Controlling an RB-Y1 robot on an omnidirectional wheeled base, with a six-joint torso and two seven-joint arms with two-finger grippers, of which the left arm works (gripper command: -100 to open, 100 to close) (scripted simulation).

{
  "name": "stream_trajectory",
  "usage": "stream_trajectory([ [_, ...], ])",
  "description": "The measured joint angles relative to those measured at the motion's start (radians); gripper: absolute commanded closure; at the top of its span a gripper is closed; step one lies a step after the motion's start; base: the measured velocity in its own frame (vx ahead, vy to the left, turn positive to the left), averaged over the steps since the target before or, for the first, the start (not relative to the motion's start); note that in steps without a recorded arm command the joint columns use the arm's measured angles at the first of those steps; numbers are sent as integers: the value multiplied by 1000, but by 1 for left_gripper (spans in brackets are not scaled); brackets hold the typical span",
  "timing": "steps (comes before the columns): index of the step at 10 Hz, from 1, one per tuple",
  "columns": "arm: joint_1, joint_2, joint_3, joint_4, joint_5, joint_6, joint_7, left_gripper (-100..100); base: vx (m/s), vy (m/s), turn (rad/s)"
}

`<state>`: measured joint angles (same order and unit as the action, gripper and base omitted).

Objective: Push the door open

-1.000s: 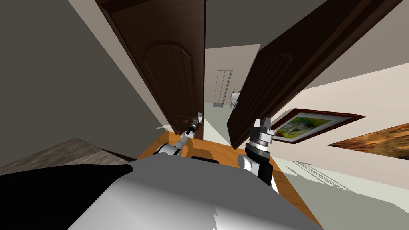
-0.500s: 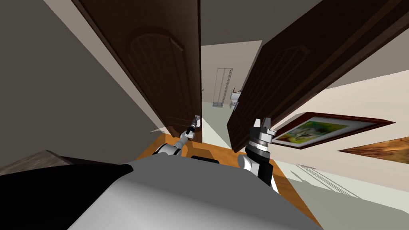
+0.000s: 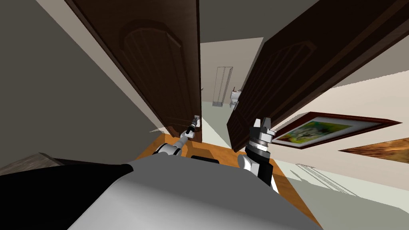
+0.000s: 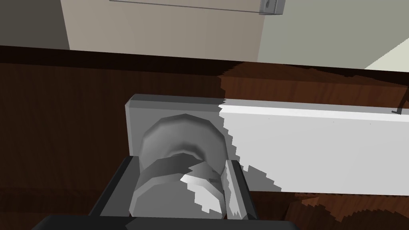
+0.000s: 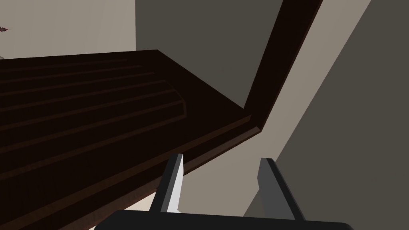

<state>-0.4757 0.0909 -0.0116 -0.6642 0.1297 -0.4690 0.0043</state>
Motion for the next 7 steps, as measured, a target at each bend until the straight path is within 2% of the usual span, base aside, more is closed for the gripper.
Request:
stream_trajectory([
  [2, 0, 0, 0, 0, 0, 0, 0, 100, 63, -16, 11],
  [4, 12, -4, 8, 8, 2, 4, -6, 100, 188, -76, 40],
  [6, 5, 6, 17, 23, 7, -4, -1, 100, 178, -72, 45],
  [7, 10, 9, 24, 12, 8, -2, -3, 100, 208, -82, 44],
])
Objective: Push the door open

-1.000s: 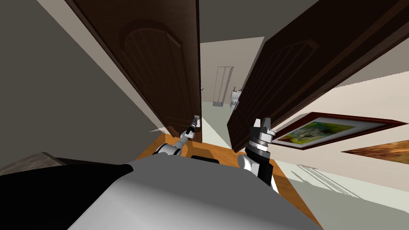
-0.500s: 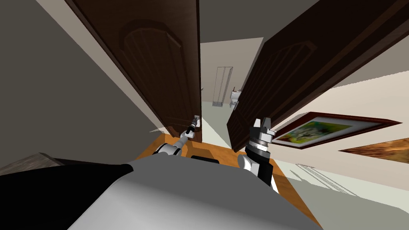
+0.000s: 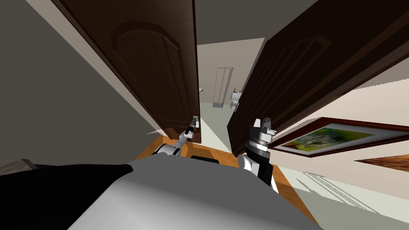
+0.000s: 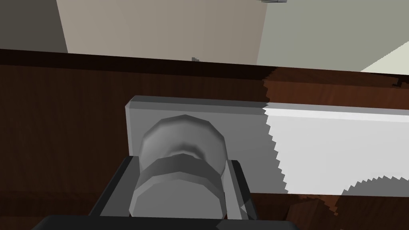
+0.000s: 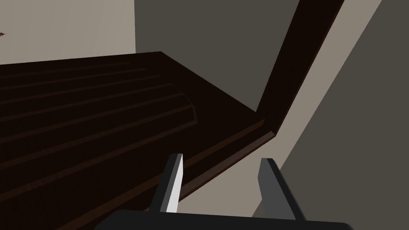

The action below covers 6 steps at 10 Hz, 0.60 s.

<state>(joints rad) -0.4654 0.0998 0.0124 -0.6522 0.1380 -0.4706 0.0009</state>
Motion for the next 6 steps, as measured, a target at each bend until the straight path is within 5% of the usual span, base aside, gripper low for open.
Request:
stream_trajectory([
  [1, 20, -3, 11, -42, 1, 21, -11, 100, 146, -55, 21],
  [2, -2, 3, 16, -11, 4, 12, -12, 100, 158, -77, 58],
  [6, -1, 21, 53, 15, 15, -6, -17, 100, 195, -118, 68],
])
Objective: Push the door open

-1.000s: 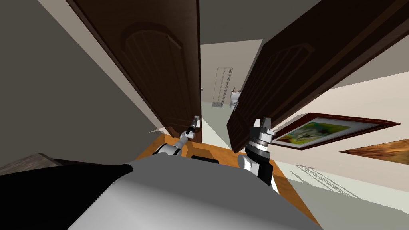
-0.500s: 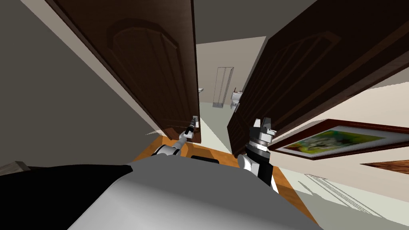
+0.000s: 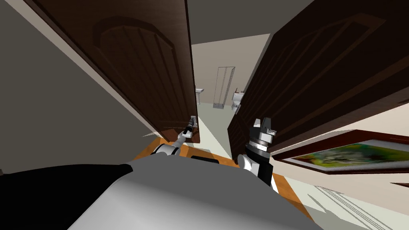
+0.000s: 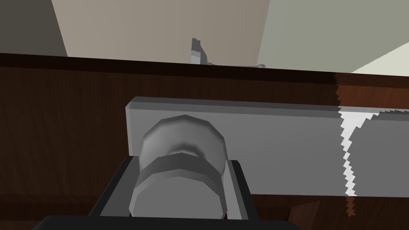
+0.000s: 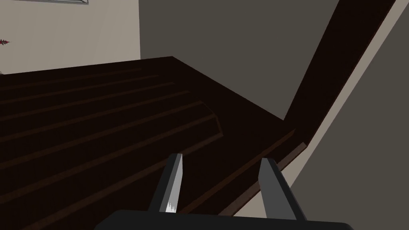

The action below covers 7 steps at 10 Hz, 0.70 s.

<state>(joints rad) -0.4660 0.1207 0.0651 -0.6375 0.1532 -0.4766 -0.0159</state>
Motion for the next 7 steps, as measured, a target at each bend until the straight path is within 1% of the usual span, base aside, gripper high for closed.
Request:
stream_trajectory([
  [1, -8, 6, 13, 17, 4, -7, -4, 100, 198, -125, 71],
  [2, 8, 6, 28, -10, 7, 5, -14, 100, 213, -118, 85],
  [3, 21, 7, 39, -25, 10, 9, -21, 100, 187, -119, 66],
  [4, 19, 14, 53, -28, 14, 18, -25, 100, 122, -78, 32],
  [5, 7, 23, 59, -9, 17, 10, -24, 100, 137, -102, 60],
  [6, 7, 27, 70, -9, 20, 11, -26, 100, 175, -148, 92],
  [7, 9, 27, 86, -5, 24, 8, -36, 100, 205, -144, 89],
])
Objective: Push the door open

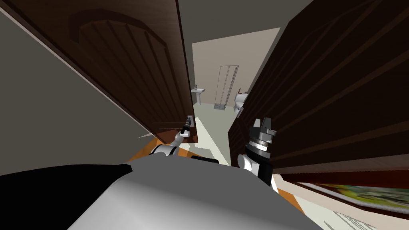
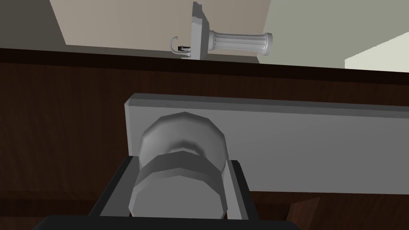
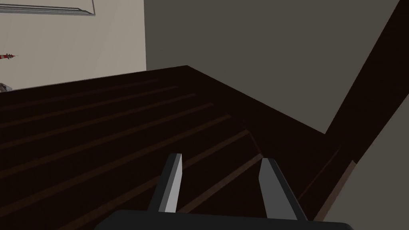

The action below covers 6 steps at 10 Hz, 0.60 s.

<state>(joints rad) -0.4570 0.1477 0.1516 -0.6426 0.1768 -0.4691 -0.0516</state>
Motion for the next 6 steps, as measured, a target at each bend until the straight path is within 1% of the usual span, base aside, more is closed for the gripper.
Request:
stream_trajectory([
  [1, 3, 10, 9, 7, 4, -1, 1, 100, 219, -123, 84],
  [2, 14, 13, 22, -5, 7, 5, -3, 100, 194, -106, 77],
  [3, 7, 21, 33, 10, 11, 1, -5, 100, 197, -99, 60],
  [4, 14, 26, 43, 2, 14, 0, -7, 100, 184, -132, 61],
  [5, 8, 39, 49, 15, 17, -5, -2, 100, 176, -130, 79],
  [6, 12, 41, 64, 9, 20, -5, -9, 100, 182, -80, 78],
])
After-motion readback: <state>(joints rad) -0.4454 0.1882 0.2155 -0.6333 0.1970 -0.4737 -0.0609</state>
